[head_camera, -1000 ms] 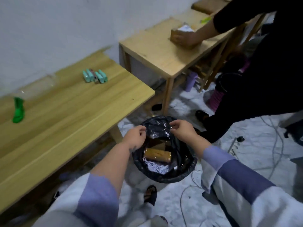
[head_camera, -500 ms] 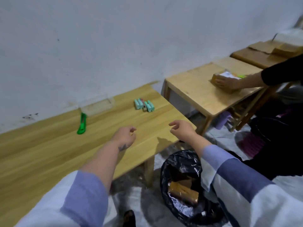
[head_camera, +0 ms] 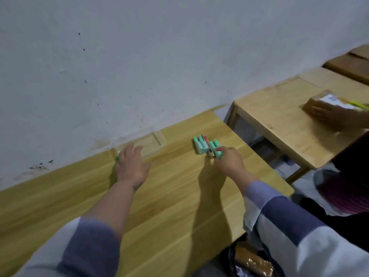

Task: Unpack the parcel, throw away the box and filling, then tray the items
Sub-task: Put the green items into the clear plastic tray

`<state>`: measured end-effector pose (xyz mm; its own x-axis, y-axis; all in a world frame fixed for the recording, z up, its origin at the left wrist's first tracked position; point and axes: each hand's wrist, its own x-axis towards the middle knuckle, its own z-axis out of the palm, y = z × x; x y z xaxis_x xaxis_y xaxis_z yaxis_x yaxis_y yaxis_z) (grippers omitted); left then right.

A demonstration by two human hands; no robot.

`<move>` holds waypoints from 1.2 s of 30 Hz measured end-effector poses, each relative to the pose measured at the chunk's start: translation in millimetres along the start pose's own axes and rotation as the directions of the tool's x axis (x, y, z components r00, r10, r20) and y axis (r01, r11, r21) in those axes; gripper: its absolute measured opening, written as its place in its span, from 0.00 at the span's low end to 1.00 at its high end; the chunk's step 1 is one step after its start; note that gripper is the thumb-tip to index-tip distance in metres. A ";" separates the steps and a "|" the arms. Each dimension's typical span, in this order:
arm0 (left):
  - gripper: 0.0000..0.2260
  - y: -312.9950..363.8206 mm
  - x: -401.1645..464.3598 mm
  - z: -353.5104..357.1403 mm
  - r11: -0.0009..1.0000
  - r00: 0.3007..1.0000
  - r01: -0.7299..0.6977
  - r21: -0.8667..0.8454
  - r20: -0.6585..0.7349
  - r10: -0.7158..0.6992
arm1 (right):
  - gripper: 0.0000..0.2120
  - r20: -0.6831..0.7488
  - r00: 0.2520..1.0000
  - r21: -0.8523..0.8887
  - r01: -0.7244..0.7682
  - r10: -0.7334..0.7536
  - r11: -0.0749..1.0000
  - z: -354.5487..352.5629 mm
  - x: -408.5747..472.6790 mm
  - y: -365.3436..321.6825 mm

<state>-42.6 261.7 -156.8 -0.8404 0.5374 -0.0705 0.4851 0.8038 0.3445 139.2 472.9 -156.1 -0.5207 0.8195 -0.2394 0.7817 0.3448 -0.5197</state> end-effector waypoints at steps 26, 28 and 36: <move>0.42 -40.2 50.0 31.9 0.886 0.937 0.326 -0.330 -0.015 -0.350 | 0.34 0.156 0.987 -0.184 0.005 0.024 0.983 25.9 79.4 -45.3; 0.43 -41.6 49.7 31.3 0.891 0.939 0.322 -0.318 -0.011 -0.343 | 0.32 0.157 0.988 -0.133 0.014 0.007 0.991 27.4 77.2 -43.9; 0.45 -44.6 47.8 27.7 0.881 0.940 0.330 -0.339 0.030 -0.340 | 0.31 0.176 0.984 -0.126 0.062 -0.039 0.990 31.0 74.6 -46.3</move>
<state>-97.7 258.6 -201.5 -0.9478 0.2389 -0.2111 0.0682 0.7987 0.5979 53.5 503.9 -175.3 -0.6031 0.7120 -0.3597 0.7850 0.4495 -0.4263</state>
